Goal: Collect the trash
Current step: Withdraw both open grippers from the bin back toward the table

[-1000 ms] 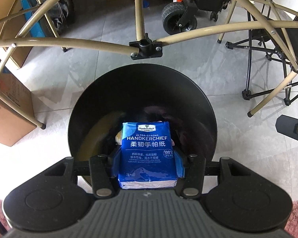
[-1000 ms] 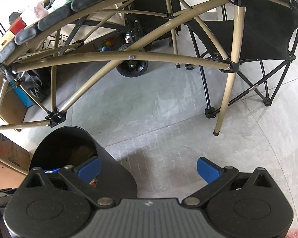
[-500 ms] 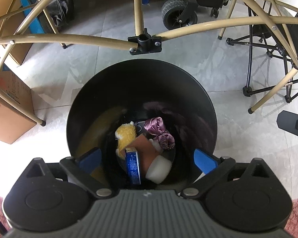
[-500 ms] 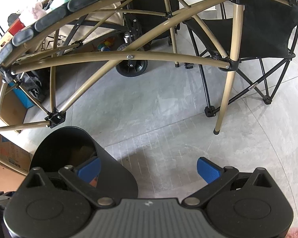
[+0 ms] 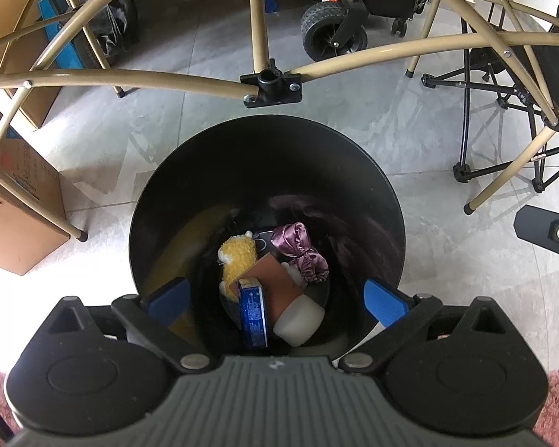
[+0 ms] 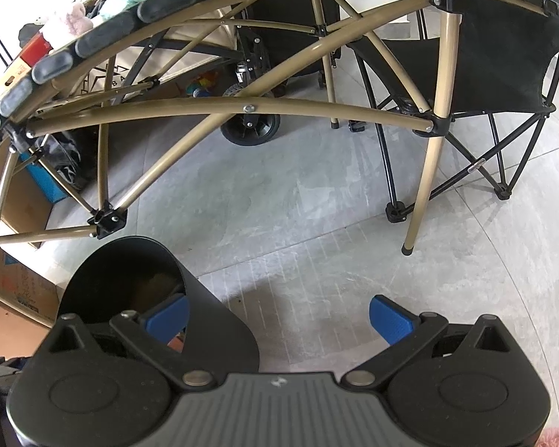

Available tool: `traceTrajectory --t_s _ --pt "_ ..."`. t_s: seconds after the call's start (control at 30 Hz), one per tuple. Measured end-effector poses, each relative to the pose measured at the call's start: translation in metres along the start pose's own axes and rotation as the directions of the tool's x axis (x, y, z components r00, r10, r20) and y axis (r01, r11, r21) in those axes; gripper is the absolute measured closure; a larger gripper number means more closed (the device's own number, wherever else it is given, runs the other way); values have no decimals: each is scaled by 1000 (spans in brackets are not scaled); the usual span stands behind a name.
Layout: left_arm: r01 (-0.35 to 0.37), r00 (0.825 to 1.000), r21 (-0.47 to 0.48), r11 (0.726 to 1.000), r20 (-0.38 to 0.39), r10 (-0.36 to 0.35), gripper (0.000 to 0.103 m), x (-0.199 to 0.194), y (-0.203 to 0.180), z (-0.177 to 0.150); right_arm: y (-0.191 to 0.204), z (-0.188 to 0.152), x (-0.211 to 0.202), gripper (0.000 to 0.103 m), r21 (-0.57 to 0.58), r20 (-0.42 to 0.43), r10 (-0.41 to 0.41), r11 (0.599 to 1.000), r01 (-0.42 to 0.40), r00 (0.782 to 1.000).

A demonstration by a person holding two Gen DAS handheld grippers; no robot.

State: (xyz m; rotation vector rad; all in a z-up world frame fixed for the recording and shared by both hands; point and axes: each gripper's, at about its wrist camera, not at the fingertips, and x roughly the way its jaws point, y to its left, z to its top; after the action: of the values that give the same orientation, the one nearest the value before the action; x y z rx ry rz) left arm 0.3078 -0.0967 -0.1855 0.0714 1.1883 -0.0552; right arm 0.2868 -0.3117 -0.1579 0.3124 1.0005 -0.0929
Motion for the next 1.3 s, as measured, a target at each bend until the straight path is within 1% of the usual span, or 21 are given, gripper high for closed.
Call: traceTrajectory --t_s 0.23,0.37,0.53,0.67,0.77,0.87,1.07,1.2,1.3 --pt "12 999 3 1000 35 -12 1 -12 3 -1 4 0 -8 0 -13 24 20 1000 -19 1000" --pt "18 996 5 1000 86 -18 1 -27 4 -1 7 2 -19 0 -20 62 45 999 -44 997" --pt "24 985 14 1000 168 -26 1 -48 4 -5 7 2 -32 0 -18 110 68 998 -67 992" --pt "31 971 23 999 238 -36 1 -66 7 -9 9 2 -46 0 -28 165 92 996 -89 982" --pt "29 955 27 999 294 -36 1 -81 9 -11 12 3 -56 0 -40 200 120 993 -114 972" --pt "21 934 13 1000 356 -24 0 -97 11 -13 16 3 -69 0 -60 253 154 988 -143 955" --pt "35 892 -22 999 452 -21 0 -128 24 -10 22 9 -100 0 -97 369 229 973 -208 901" --pt "25 859 -32 999 511 -5 0 -148 30 -1 33 20 -116 0 -143 427 257 966 -216 867" --pt "23 836 -43 999 549 5 0 -161 36 9 41 31 -124 0 -166 455 277 960 -224 846"
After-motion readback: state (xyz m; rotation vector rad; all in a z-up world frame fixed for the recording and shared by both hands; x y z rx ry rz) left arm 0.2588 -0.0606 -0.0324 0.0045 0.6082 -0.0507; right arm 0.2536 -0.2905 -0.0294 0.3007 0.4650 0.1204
